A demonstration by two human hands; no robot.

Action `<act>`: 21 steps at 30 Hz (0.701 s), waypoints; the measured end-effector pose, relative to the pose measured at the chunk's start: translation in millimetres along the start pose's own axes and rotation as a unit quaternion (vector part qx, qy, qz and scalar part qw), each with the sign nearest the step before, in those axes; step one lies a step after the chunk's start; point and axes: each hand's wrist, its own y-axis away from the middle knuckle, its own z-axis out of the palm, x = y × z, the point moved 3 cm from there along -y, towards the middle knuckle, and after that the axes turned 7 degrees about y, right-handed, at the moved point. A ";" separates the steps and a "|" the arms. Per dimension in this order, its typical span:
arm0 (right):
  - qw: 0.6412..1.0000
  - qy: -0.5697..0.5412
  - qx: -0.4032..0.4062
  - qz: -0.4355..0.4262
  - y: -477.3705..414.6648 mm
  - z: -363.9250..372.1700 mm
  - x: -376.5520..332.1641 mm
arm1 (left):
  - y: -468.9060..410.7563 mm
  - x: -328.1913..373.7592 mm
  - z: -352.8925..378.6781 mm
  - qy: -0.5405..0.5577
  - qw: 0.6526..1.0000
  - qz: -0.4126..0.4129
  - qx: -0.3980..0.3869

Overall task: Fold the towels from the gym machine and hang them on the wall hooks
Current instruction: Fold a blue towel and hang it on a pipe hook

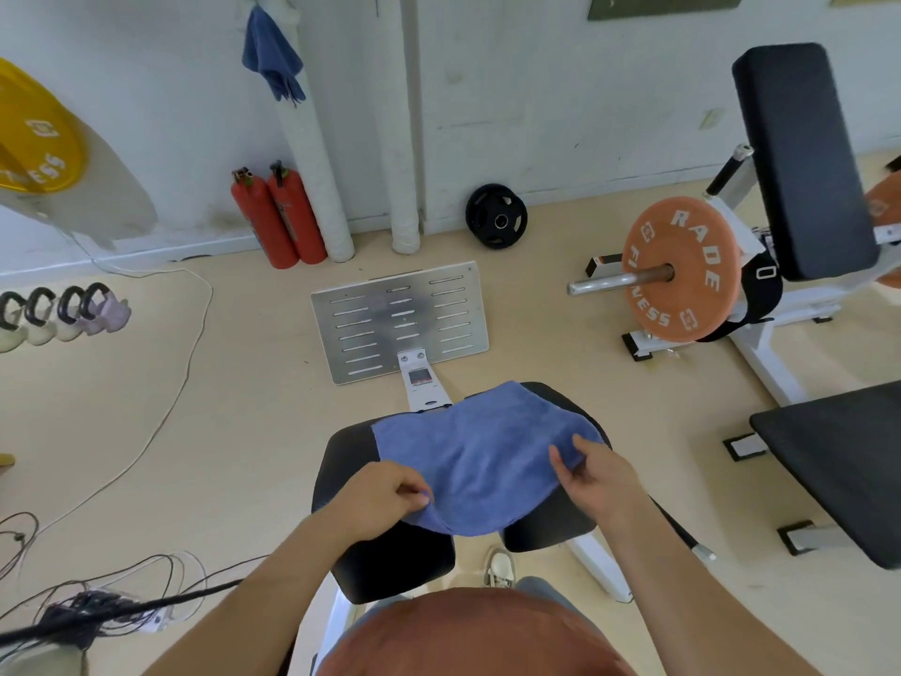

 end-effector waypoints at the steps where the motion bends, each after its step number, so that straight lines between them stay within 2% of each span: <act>1: 1.000 -0.023 -0.001 -0.001 -1.6 -0.4 -1.1 | 1.1 2.1 -3.0 0.029 0.999 -0.012 0.005; 3: 0.999 -0.003 0.001 -0.039 2.7 3.9 -6.6 | 4.3 9.3 -9.6 0.068 0.997 -0.019 0.009; 5: 0.986 0.115 0.011 -0.120 16.0 15.4 -16.2 | 10.2 24.3 -13.3 0.092 0.996 -0.004 -0.007; 8: 0.898 0.353 0.037 -0.261 38.6 42.2 -34.7 | 20.3 54.1 -16.7 0.109 0.993 0.023 -0.038; 11: 0.800 0.487 -0.009 -0.349 66.1 71.1 -49.3 | 29.1 77.4 -25.0 0.106 0.992 0.055 -0.045; 13: 0.726 0.562 -0.035 -0.394 84.1 83.6 -52.6 | 35.2 88.7 -35.6 0.121 0.990 0.072 -0.009; 15: 0.712 0.568 -0.075 -0.406 104.3 92.9 -52.8 | 45.0 103.8 -48.9 0.167 0.981 0.089 0.050; 18: 0.731 0.532 -0.149 -0.400 136.0 104.5 -48.4 | 59.9 127.5 -68.4 0.212 0.960 0.130 0.131; 21: 0.726 0.511 -0.206 -0.412 162.2 112.8 -42.6 | 71.2 142.0 -83.9 0.230 0.936 0.186 0.191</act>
